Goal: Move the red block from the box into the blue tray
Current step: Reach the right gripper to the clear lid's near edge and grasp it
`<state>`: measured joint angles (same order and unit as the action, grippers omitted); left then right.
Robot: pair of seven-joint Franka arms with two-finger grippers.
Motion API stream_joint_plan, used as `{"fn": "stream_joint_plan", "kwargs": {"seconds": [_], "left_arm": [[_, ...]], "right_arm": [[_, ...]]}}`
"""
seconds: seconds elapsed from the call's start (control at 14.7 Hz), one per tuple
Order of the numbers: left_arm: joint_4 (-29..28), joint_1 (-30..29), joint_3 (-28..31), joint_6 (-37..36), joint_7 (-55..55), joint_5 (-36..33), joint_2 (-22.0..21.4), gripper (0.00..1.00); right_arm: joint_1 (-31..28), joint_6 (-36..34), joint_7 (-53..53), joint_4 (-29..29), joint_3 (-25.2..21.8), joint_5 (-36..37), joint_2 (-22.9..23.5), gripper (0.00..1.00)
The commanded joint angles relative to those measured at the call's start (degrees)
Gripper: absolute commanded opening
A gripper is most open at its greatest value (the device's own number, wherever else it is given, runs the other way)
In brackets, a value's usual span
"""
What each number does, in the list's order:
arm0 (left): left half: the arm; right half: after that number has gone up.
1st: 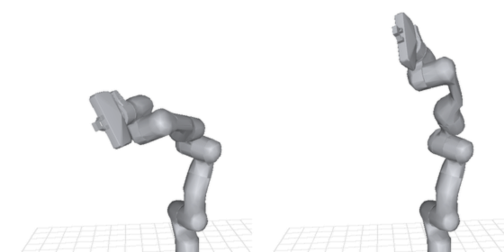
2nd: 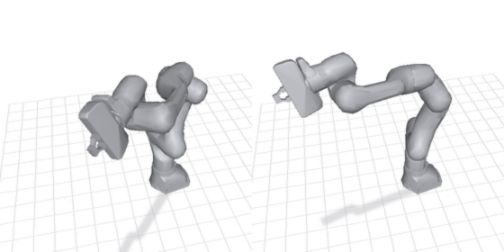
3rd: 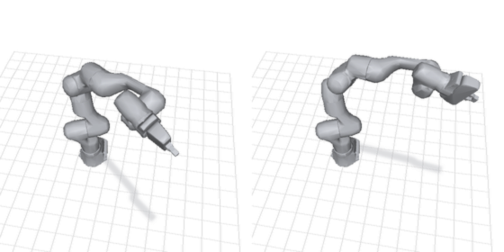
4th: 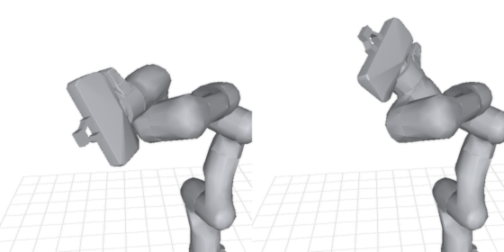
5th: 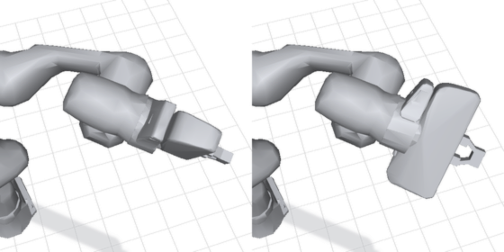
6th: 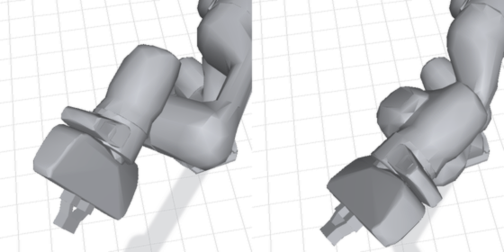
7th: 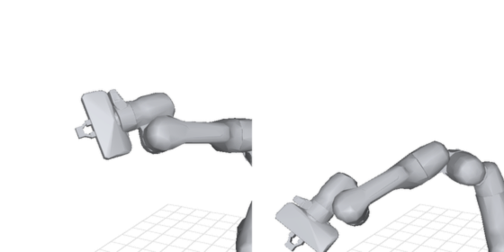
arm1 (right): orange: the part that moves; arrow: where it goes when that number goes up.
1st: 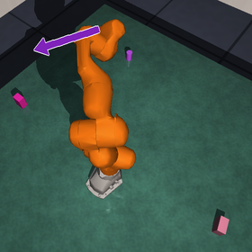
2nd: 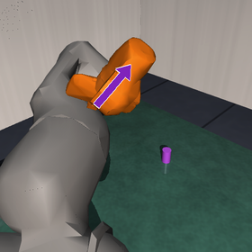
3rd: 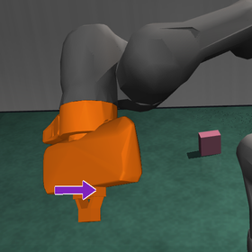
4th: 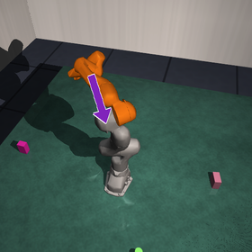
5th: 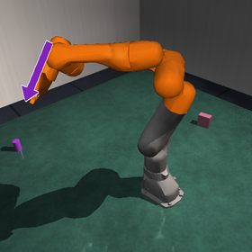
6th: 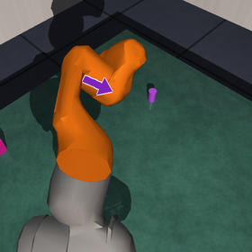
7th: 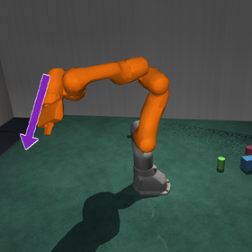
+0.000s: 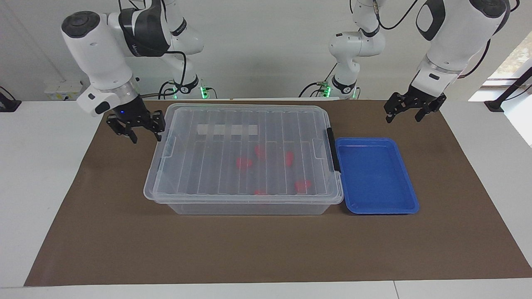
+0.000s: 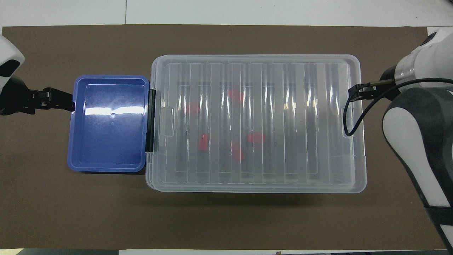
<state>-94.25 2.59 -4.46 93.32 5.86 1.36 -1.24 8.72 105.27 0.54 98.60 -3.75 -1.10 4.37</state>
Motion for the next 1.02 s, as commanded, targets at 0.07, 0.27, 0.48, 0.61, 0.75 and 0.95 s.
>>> {"fn": "stream_joint_plan", "kwargs": {"seconds": [0.07,0.27,0.48,0.61,0.75,0.95], "left_arm": [[0.3,0.4,0.6,-0.9,0.0,0.2,-0.1,1.0],[0.2,0.5,0.6,-0.9,0.0,0.2,-0.1,1.0],[0.2,0.5,0.6,-1.5,0.1,0.2,-0.1,1.0],[0.1,0.6,0.6,-0.9,0.0,0.2,-0.1,1.0],[0.0,0.4,0.6,-0.9,0.0,0.3,-0.1,1.0],[0.0,0.3,0.6,-1.2,0.0,0.2,-0.1,1.0]], "right_arm": [[0.2,3.5,0.9,4.1,0.1,-1.0,-0.9,0.73],[-0.3,7.4,0.5,9.8,0.1,-0.9,-3.1,1.0],[-0.5,8.0,0.3,11.8,0.0,-0.7,-3.9,1.0],[-0.9,8.0,0.2,13.1,-0.1,-0.5,-4.4,1.0],[-1.9,8.0,0.2,14.5,-0.1,-0.2,-5.2,1.0],[-2.9,8.7,-0.4,16.1,-0.1,-0.2,-5.7,1.0]]}}
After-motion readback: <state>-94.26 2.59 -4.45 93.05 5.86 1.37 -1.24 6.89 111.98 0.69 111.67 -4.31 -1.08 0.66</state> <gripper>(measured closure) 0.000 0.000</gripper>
